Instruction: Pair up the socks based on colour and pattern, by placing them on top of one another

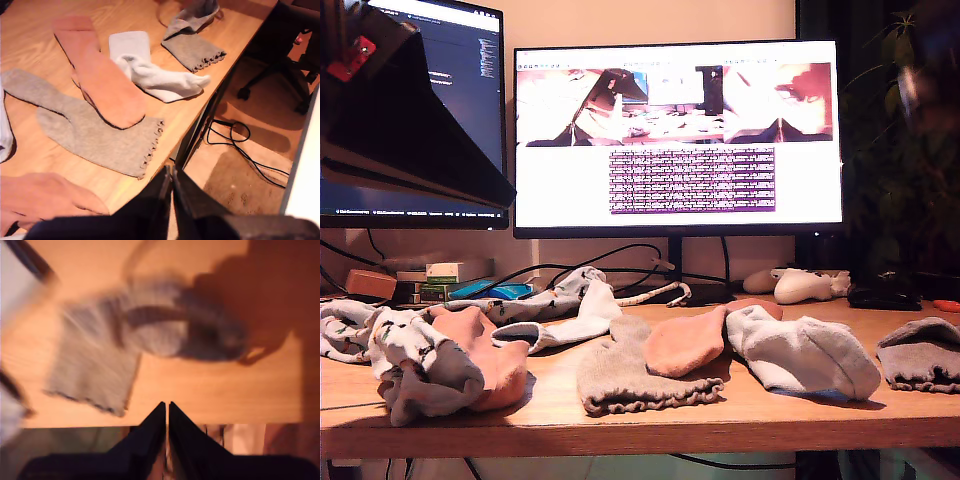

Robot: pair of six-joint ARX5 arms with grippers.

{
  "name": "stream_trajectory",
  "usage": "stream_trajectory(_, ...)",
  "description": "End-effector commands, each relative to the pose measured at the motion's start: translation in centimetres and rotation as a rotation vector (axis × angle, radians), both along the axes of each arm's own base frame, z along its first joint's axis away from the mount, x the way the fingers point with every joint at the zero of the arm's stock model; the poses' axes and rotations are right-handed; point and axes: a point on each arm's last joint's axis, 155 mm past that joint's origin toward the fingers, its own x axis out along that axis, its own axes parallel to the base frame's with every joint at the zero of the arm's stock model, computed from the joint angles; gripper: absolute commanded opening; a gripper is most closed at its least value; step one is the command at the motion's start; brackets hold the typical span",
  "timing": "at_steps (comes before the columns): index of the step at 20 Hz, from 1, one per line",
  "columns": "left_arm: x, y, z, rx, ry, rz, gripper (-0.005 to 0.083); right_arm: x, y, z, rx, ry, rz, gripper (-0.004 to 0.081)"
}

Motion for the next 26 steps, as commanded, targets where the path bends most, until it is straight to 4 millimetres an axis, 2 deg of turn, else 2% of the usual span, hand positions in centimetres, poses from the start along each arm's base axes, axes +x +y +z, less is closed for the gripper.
stream_trajectory(1, 0.1, 0.0, 0.0, 0.001, -0.012, 0.001, -0.0024, -1.2, 0.1, -2.5, 0.000, 0.051, -0.002, -0.0013)
stream_trajectory(4, 0.2, 0.0, 0.0, 0.003, -0.013, 0.004, -0.0024, -2.4, 0.1, -5.2, 0.001, 0.067, -0.003, -0.0013)
stream_trajectory(7, 0.1, 0.0, 0.0, 0.004, -0.012, 0.004, -0.0024, -1.8, 0.0, -6.9, -0.007, 0.020, -0.002, -0.0013)
stream_trajectory(12, 0.3, 0.1, 0.0, 0.008, -0.016, 0.013, -0.0024, 1.1, -2.3, -6.7, -0.107, -0.098, 0.002, -0.0013)
stream_trajectory(16, 0.5, 0.3, -0.1, 0.014, -0.022, 0.026, -0.0024, 1.9, -3.7, -6.6, -0.103, -0.135, -0.039, -0.0013)
stream_trajectory(19, 0.6, 0.3, -0.1, 0.016, -0.024, 0.029, -0.0024, 2.8, -3.9, -6.5, -0.078, -0.170, -0.051, -0.0013)
stream_trajectory(21, 0.6, 0.3, -0.1, 0.017, -0.025, 0.028, -0.0024, 4.5, -2.8, -6.1, -0.019, -0.242, -0.033, -0.0013)
stream_trajectory(23, 0.6, 0.4, -0.1, 0.019, -0.028, 0.026, -0.0024, 8.1, -0.8, -4.9, 0.021, -0.388, 0.015, -0.0013)
stream_trajectory(24, 0.6, 0.4, -0.2, 0.021, -0.028, 0.025, -0.0024, 10.6, 0.2, -3.7, 0.018, -0.498, 0.043, -0.0013)
stream_trajectory(26, 0.5, 0.4, -0.2, 0.024, -0.025, 0.025, -0.0024, 12.6, 2.6, -2.2, 0.021, -0.595, 0.101, -0.0013)
